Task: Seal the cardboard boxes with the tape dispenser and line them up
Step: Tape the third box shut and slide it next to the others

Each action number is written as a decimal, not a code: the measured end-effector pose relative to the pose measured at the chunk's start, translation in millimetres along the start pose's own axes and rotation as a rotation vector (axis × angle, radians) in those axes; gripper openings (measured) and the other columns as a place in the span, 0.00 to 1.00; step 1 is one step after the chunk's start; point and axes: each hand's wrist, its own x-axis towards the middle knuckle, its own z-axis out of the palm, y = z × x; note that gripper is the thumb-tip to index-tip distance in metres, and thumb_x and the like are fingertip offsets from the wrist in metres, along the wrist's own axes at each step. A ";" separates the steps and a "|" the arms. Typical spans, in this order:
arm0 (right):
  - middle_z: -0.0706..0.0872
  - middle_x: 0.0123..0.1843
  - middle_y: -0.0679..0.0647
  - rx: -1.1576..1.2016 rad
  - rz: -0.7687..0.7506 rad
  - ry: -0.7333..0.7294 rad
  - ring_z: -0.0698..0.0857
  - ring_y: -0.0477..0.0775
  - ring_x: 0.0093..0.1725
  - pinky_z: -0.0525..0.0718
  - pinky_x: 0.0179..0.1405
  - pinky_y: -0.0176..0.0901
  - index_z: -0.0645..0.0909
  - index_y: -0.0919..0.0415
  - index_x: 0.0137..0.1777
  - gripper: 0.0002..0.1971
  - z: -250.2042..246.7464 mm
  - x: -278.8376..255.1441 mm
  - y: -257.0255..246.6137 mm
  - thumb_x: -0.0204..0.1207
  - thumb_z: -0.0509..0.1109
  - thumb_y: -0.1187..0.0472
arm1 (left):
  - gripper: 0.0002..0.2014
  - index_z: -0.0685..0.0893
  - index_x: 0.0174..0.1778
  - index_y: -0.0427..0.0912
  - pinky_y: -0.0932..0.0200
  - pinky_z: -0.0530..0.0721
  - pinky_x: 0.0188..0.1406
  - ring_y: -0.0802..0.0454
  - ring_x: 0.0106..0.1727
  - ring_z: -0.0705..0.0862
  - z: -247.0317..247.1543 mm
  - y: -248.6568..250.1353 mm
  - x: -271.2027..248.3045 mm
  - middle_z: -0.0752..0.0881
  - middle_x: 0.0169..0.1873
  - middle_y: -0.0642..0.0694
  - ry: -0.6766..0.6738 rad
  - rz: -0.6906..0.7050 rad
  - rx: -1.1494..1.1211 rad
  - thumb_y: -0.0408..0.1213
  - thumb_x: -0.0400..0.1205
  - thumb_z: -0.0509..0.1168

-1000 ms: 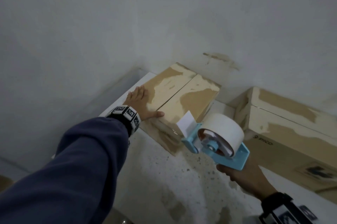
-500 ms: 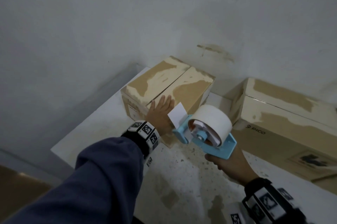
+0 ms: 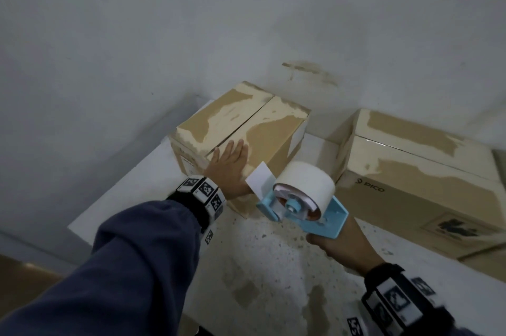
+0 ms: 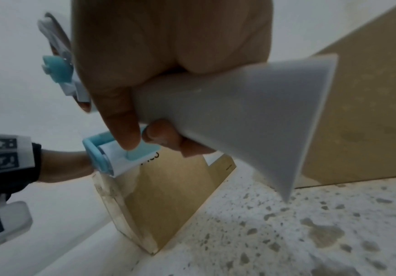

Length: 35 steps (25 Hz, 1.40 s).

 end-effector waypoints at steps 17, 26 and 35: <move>0.80 0.26 0.56 0.200 0.214 0.035 0.74 0.52 0.22 0.72 0.23 0.43 0.77 0.60 0.32 0.11 32.7 16.1 23.2 0.63 0.72 0.76 | 0.40 0.51 0.82 0.32 0.45 0.49 0.81 0.39 0.84 0.50 17.6 23.6 -21.7 0.52 0.83 0.34 0.190 -0.154 -0.071 0.54 0.81 0.55; 0.78 0.27 0.56 0.278 0.031 0.174 0.74 0.52 0.23 0.73 0.21 0.42 0.74 0.62 0.35 0.11 7.4 28.6 -13.4 0.66 0.71 0.77 | 0.42 0.43 0.83 0.52 0.47 0.64 0.77 0.36 0.81 0.56 -3.6 -38.8 -39.8 0.52 0.81 0.33 0.053 -0.055 0.011 0.36 0.80 0.64; 0.77 0.28 0.58 0.392 -0.057 0.253 0.73 0.48 0.20 0.72 0.19 0.39 0.75 0.65 0.36 0.08 17.1 43.3 -64.9 0.68 0.70 0.76 | 0.44 0.47 0.83 0.51 0.34 0.51 0.79 0.41 0.84 0.47 -26.9 -41.2 -22.2 0.47 0.83 0.44 -0.021 0.007 0.072 0.54 0.77 0.66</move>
